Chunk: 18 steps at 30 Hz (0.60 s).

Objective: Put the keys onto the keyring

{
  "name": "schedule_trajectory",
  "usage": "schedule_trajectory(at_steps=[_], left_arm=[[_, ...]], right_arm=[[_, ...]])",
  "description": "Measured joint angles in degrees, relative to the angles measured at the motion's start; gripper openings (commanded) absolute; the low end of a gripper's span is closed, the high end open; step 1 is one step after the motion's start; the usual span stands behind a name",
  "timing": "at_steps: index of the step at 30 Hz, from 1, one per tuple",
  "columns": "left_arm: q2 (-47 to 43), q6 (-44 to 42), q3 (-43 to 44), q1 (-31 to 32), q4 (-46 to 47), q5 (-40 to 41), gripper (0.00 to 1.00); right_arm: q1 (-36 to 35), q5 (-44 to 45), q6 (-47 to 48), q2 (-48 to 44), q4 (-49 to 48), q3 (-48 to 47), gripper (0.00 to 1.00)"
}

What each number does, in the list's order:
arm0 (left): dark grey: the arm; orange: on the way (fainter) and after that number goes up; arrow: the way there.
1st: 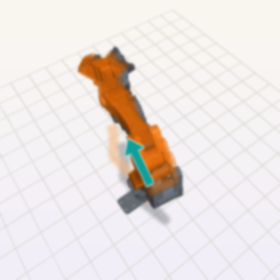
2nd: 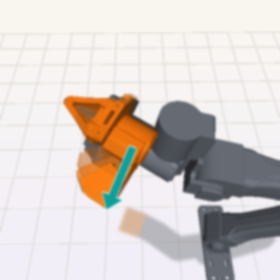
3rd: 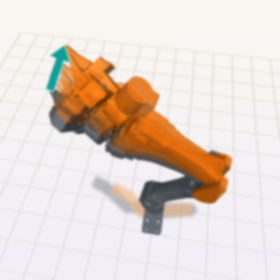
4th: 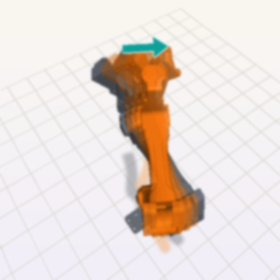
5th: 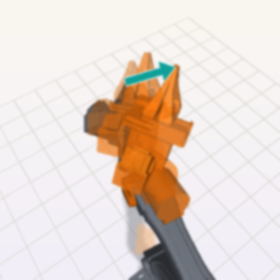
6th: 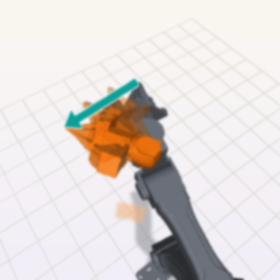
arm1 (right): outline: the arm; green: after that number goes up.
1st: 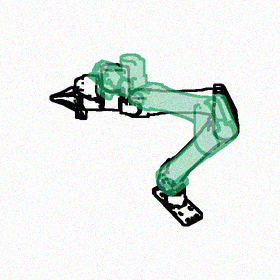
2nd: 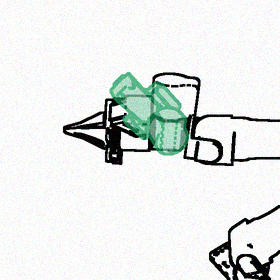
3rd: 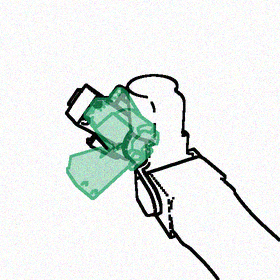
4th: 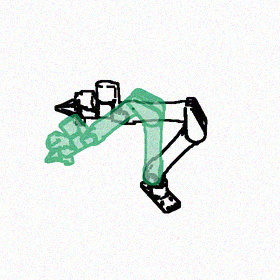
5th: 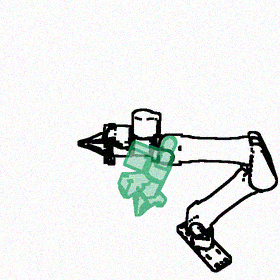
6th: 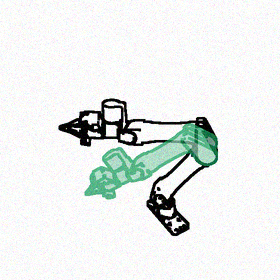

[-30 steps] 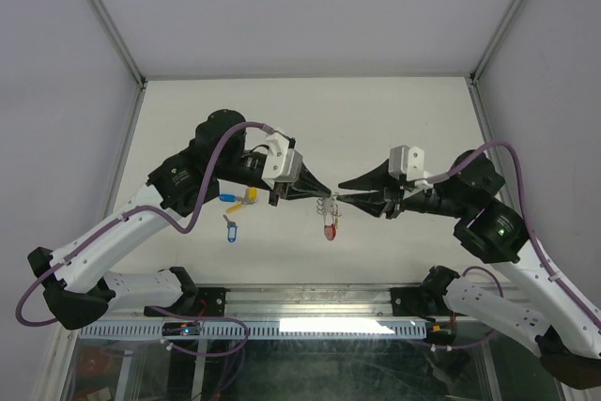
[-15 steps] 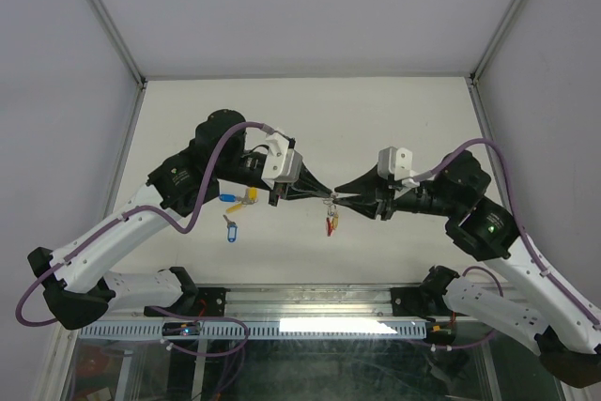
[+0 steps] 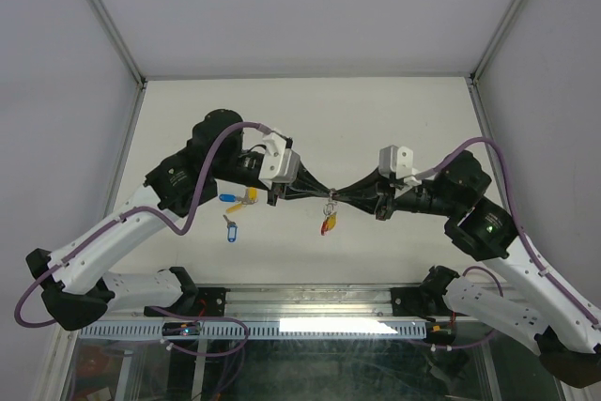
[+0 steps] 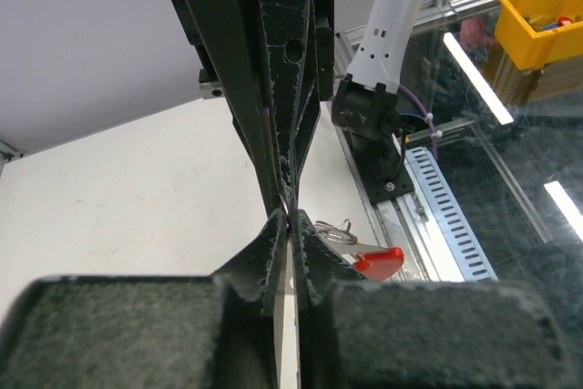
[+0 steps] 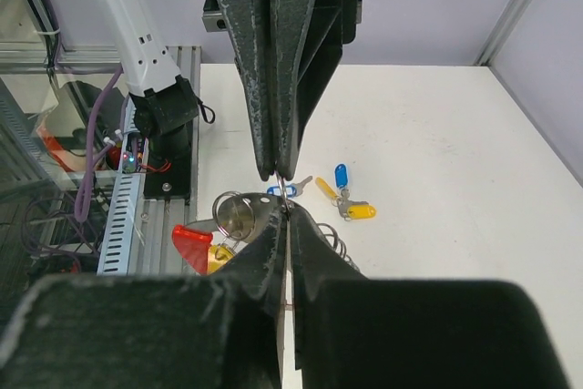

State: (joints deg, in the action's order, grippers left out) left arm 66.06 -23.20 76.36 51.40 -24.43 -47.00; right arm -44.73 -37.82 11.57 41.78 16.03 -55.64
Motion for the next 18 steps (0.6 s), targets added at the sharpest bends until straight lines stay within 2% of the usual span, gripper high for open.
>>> schedule_trajectory(at_steps=[2, 5, 12, 18], left_arm=[[-0.13, 0.07, 0.0, 0.0, 0.2, 0.07, 0.22], [-0.61, 0.68, -0.22, 0.0, 1.42, 0.26, 0.31], [-3.19, 2.78, -1.51, 0.0, 5.84, 0.52, 0.34], [-3.48, 4.24, -2.38, 0.0, 8.35, 1.22, 0.35]], right_arm=[[0.0, 0.07, -0.15, -0.09, -0.31, 0.0, 0.0], [0.0, 0.42, -0.13, -0.76, -0.9, 0.11, 0.0], [0.0, 1.14, -0.2, -3.91, -5.62, 1.99, 0.0], [-0.04, 1.18, -1.2, -1.68, -5.18, 0.74, 0.0]])
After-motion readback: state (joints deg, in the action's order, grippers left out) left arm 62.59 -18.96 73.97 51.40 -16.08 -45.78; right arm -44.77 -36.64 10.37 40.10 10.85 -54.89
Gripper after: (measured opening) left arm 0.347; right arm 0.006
